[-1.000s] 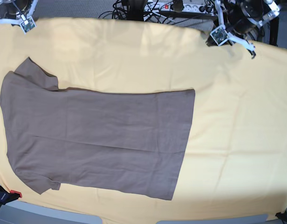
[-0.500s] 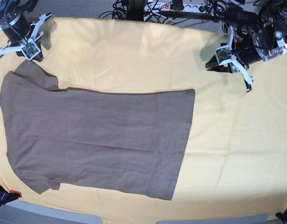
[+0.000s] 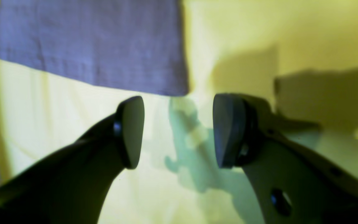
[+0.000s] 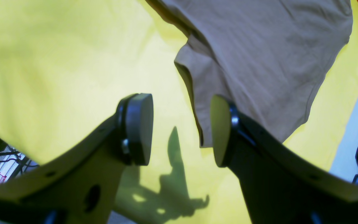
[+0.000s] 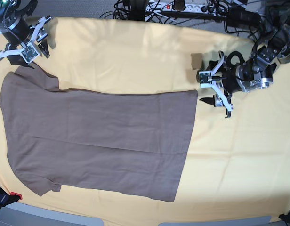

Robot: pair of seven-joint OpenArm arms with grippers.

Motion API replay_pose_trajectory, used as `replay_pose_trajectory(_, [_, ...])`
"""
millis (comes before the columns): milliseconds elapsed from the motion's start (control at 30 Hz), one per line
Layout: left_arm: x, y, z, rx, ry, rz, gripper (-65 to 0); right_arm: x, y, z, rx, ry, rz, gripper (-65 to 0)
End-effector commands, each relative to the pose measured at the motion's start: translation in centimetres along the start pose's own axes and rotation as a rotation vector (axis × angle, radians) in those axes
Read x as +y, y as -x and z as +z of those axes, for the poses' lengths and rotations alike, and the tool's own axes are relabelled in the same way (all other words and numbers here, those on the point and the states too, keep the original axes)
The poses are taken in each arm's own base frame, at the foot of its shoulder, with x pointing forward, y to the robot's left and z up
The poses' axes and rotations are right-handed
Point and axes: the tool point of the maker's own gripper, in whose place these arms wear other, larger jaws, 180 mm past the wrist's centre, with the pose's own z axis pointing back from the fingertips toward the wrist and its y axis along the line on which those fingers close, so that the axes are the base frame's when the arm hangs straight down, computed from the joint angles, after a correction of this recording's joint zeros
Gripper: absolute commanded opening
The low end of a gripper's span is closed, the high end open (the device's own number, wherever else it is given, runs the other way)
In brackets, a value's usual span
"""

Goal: Fold the T-shirt properly
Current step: 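Move both grippers down to the shirt's shoulder corners and grasp them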

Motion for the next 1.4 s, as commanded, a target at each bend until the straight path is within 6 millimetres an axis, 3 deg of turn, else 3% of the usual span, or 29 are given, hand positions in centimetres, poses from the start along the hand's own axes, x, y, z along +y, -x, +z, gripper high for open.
replay_pose_trajectory(0, [1.8,0.0,0.1,0.0,-0.042,-0.024,-29.4,-0.4,-0.7,0.2,-0.026,0.012,0.007,-33.3])
replay_pose_trajectory(200, [2.7,-1.5,-3.1,-0.03,-0.032,-0.033,-29.4,-0.6,-0.3,0.2,-0.017,0.021,-0.005,-33.3])
replay_pose_trajectory(333, [3.0,-3.1,-4.2,-0.063,-0.034,-0.028,-29.4,-0.3,2.3,-0.8,0.019,-0.014,-0.048,-33.2])
replay_pose_trajectory(567, [3.3,-3.5,-4.4,-0.071,-0.039,-0.02,-29.4,-2.1,5.6,-3.2,0.066,-0.013,-0.087,-33.3])
replay_pose_trajectory(967, [3.3,-3.5,-4.4,-0.07,-0.039,-0.02,-29.5,-5.4,8.0,-7.7,0.123,-0.034,-0.101,-33.3])
replay_pose_trajectory(1033, [3.3,-3.4,-4.4,-0.064,-0.039,-0.02,-37.1,-5.7,7.7,-8.0,0.118,-0.033,-0.1,-36.3])
replay_pose_trajectory(1100, [3.5,-3.1,-4.4,-0.045,-0.049,-0.016,-57.0,-5.8,7.6,-8.0,0.116,-0.032,-0.095,-46.2])
replay_pose_trajectory(1133, [3.8,-2.9,-4.4,-0.035,-0.064,-0.01,-65.0,-5.9,7.6,-8.0,0.117,-0.03,-0.093,-55.2])
replay_pose_trajectory(1167, [4.1,-2.6,-4.4,-0.018,-0.08,-0.005,-65.0,-6.0,7.6,-7.9,0.118,-0.029,-0.089,-65.0])
replay_pose_trajectory(1367, [6.8,-2.2,-3.5,0.003,-0.16,-0.011,-65.0,-7.2,5.8,-7.2,0.11,-0.001,-0.103,-65.0])
